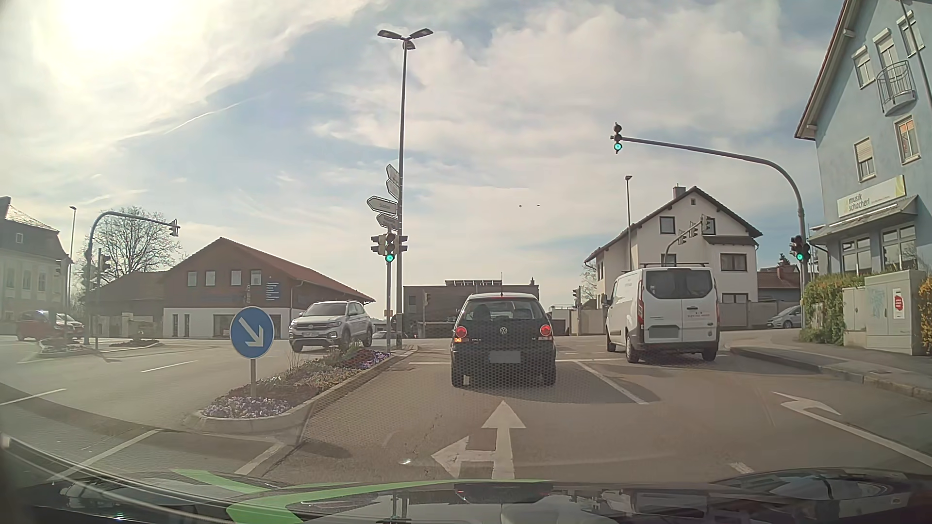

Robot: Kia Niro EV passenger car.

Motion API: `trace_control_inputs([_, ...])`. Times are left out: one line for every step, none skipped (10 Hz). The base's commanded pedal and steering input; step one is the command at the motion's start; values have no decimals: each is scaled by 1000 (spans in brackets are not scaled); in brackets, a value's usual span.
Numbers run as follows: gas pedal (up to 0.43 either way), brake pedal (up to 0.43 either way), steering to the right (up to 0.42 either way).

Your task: Follow the waypoints while adhering to traffic rules and regulations

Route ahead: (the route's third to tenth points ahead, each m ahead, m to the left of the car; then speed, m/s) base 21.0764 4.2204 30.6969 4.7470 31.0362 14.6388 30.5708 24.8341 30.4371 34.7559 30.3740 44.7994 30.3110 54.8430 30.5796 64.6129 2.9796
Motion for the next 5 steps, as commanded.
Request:
trace_control_inputs([350,0,1])
trace_control_inputs([350,0,1])
trace_control_inputs([350,0,1])
trace_control_inputs([331,0,1])
trace_control_inputs([319,0,1])
